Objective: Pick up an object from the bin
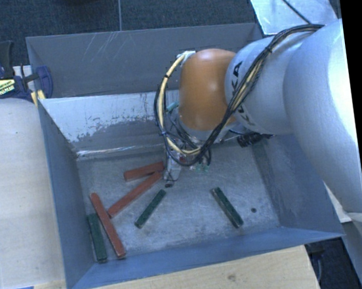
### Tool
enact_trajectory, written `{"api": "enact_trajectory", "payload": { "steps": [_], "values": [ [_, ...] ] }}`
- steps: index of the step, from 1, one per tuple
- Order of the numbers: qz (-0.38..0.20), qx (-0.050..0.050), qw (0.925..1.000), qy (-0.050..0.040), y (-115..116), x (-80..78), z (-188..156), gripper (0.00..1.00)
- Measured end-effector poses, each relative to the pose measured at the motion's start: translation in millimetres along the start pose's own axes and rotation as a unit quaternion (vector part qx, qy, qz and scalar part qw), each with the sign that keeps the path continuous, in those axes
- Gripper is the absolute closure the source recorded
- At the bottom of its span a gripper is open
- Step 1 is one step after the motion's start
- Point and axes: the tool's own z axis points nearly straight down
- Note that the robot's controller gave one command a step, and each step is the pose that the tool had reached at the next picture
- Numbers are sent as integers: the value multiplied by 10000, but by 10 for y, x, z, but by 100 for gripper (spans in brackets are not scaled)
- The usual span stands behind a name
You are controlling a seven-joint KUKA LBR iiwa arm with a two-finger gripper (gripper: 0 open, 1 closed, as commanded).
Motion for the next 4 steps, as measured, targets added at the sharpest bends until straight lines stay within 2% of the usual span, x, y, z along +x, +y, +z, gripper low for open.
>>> {"api": "enact_trajectory", "payload": {
  "steps": [1,2,3,4],
  "values": [
    [-647,11,9979,6,-252,-292,-8,100],
    [-650,6,9979,10,-242,-287,-8,0],
    [-1004,-14,9949,16,493,-116,142,0],
    [-2449,1,9695,31,268,-25,153,0]
  ]
}}
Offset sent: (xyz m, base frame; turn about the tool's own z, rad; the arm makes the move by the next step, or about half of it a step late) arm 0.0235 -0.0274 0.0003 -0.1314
